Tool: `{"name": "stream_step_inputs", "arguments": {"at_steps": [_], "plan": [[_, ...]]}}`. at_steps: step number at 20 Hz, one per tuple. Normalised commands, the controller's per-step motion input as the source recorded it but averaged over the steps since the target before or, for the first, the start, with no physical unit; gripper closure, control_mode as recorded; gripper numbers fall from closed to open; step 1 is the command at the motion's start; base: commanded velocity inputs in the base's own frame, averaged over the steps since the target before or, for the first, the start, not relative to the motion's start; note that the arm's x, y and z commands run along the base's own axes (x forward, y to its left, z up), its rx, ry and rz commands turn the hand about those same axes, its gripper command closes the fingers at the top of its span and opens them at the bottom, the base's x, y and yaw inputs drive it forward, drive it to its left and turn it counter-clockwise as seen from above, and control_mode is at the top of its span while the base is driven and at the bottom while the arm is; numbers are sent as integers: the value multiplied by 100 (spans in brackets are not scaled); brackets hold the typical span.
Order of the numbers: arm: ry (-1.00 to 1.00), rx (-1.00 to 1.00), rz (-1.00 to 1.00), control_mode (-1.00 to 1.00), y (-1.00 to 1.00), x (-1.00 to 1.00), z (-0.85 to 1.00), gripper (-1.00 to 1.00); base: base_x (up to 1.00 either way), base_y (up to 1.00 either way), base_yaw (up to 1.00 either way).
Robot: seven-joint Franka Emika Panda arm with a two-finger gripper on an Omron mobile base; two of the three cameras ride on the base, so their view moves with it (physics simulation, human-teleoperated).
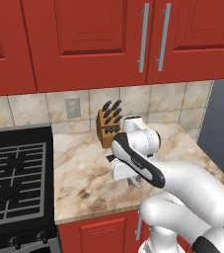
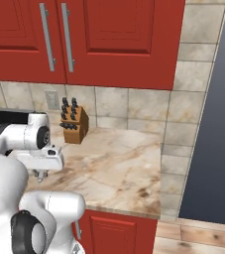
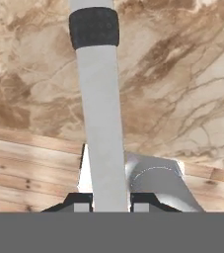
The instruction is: Put the bell pepper and avocado in the pot. Retrieve the spatula and lightly stir the vegetables in the pot.
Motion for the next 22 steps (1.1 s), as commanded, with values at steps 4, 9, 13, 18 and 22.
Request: {"name": "stream_step_inputs", "arguments": {"at_steps": [4,9,13,18,22], "plan": [[0,7,8,-100,-51,-75,100,100,0,0,0],[0,6,13,-100,-68,-83,100,100,0,0,0],[0,0,17,-100,-47,-66,100,100,0,0,0],[-1,0,6,-100,-16,-38,68,100,0,0,0],[0,0,0,-100,0,-5,1,100,0,0,0]]}}
